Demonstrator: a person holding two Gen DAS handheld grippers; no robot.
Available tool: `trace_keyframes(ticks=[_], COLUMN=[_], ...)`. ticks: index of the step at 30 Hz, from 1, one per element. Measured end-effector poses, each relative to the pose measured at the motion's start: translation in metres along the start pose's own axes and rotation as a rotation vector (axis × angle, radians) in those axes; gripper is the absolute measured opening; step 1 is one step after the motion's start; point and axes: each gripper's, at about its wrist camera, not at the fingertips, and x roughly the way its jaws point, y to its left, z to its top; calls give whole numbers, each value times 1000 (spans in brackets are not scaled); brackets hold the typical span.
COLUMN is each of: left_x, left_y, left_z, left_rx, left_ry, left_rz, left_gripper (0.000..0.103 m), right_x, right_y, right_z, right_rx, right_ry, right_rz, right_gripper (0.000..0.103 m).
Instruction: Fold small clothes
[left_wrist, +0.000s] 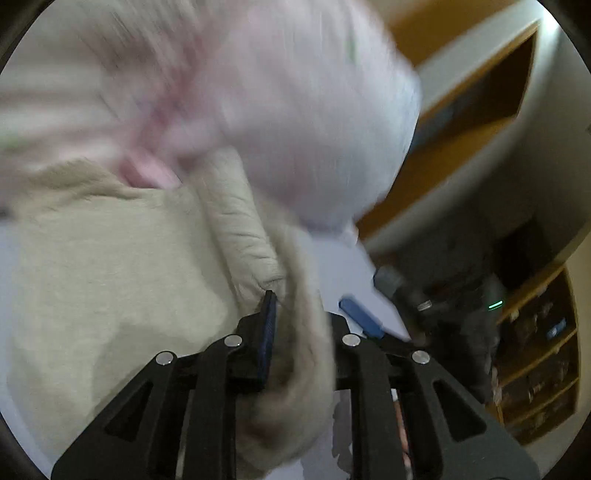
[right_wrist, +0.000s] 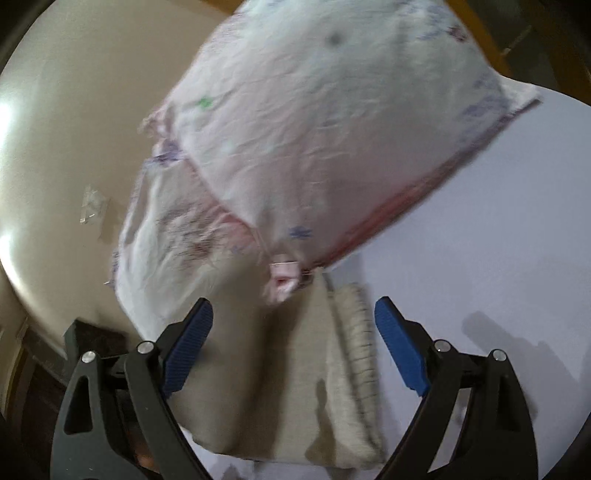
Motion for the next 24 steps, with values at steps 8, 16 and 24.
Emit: trace_keyframes(ticks=[8,16,24], left_x=[-103,-129,-86], left_y=[18,91,73], left_z=[-18,-46,-57], left_rx=[14,-60,-22], left_ry=[-193,-129,-52], left_rz=[-38,361,305], left_gripper=[52,75,91], right_x=[14,87,78], right_y=[6,-1,-5], right_z=[6,-8,-25], right_rx=[-101,-90,-124], right_ry=[169,441,470], right_rz=[-11,-112,-52], right_gripper=[96,96,63])
